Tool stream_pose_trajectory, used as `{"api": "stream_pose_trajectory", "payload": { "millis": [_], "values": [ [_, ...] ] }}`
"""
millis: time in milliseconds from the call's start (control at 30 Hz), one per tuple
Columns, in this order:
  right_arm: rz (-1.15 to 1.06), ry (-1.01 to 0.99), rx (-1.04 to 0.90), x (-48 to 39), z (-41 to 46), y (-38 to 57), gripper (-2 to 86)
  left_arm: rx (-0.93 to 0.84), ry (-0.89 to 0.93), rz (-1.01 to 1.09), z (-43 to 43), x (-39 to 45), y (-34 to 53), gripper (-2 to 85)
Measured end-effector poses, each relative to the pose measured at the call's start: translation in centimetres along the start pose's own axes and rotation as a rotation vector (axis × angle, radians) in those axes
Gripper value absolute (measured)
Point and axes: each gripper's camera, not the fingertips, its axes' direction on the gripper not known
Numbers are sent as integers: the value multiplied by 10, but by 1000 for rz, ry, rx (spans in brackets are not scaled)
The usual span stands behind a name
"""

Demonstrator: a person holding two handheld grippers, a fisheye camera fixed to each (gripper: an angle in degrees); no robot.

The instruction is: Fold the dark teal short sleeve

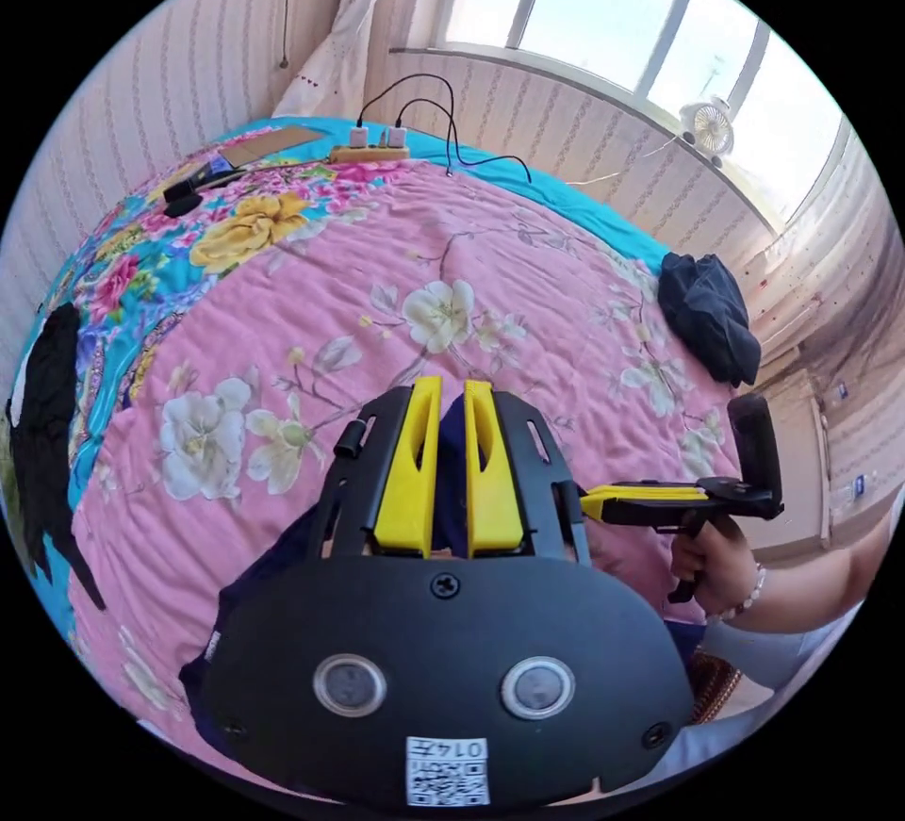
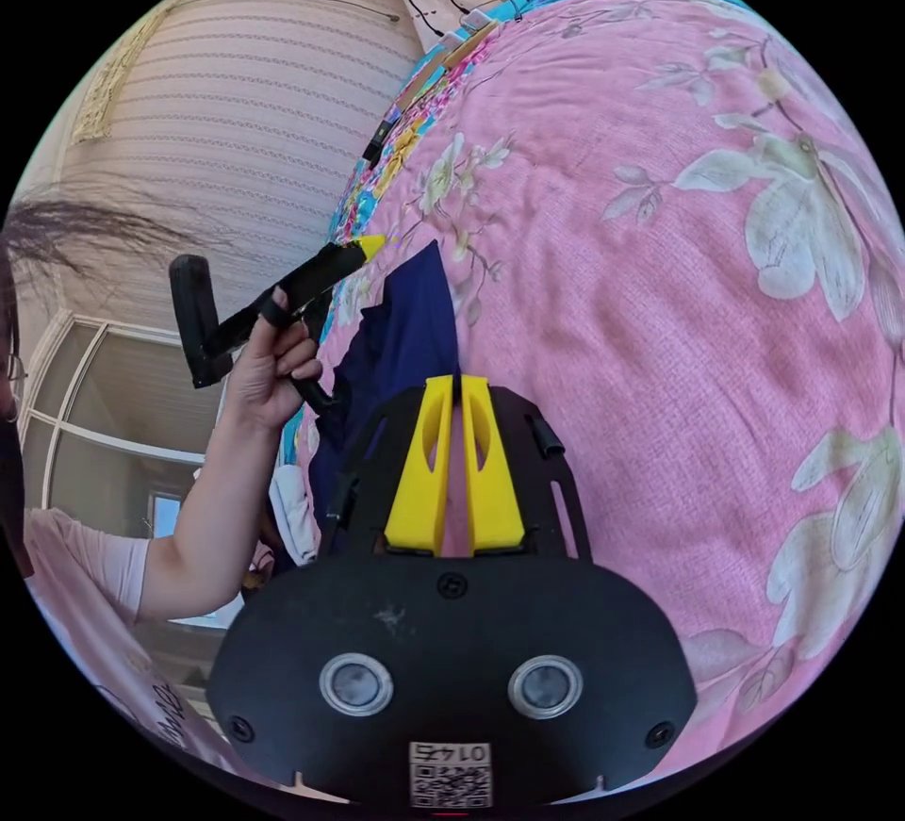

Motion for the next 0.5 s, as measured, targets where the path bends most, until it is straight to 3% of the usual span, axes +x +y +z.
{"api": "stream_pose_trajectory", "payload": {
  "millis": [167,267,400,500],
  "values": [
    [-28,20,-13,4,24,13,8,109,-42,-70,-69,-7,76,47],
    [-92,56,-25,-3,36,24,9,89,-102,-276,-96,-21,161,43],
    [-303,150,-163,-46,83,42,8,18,-204,-673,-127,-42,298,26],
    [-484,153,-301,-90,143,62,7,40,-268,-827,-147,-48,361,17]
  ]
}}
